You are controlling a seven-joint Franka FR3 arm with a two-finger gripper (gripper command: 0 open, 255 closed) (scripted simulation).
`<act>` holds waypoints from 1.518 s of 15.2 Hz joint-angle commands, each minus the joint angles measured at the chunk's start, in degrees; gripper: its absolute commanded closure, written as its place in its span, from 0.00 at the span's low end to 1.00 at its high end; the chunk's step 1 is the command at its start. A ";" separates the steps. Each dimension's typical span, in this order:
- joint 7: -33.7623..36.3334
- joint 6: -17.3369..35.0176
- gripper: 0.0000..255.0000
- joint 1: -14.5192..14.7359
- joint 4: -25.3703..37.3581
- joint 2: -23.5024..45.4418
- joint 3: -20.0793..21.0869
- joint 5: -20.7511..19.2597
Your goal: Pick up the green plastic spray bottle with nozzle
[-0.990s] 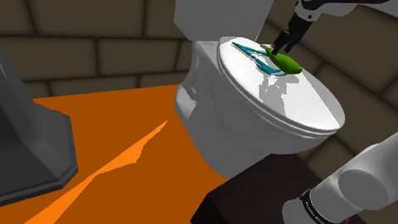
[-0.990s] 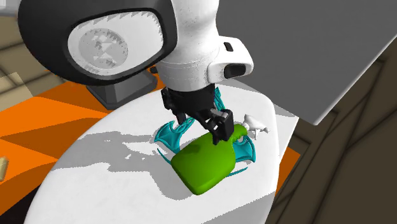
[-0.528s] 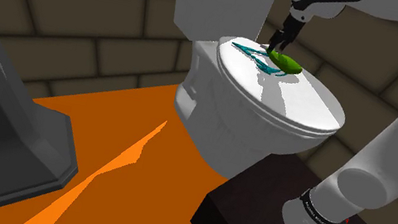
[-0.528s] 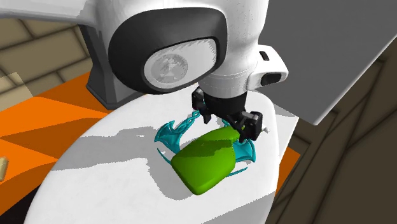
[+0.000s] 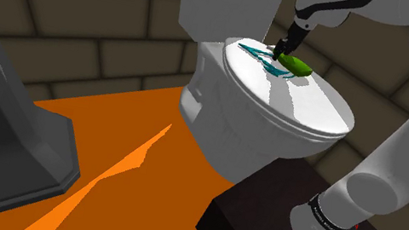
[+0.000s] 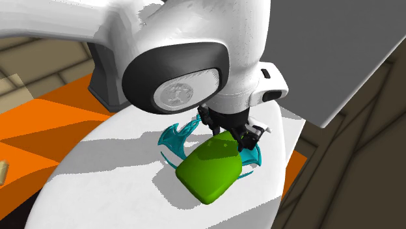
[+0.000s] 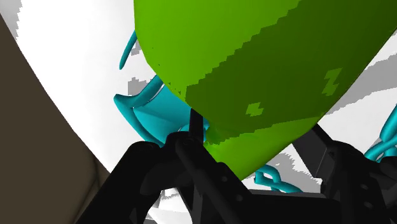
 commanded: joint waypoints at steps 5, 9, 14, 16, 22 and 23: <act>0.05 0.09 1.00 0.04 -0.15 0.06 0.04 0.01; 0.06 -0.75 1.00 0.00 0.59 -0.05 -0.01 -0.07; 0.52 -4.40 1.00 0.05 3.49 -0.89 -0.07 -0.60; 0.67 -5.88 1.00 0.06 4.74 -1.13 -0.08 -0.77; 1.02 -10.39 1.00 0.04 8.86 -1.57 -0.13 -1.09; 1.06 -11.15 1.00 0.04 9.60 -1.59 -0.15 -1.12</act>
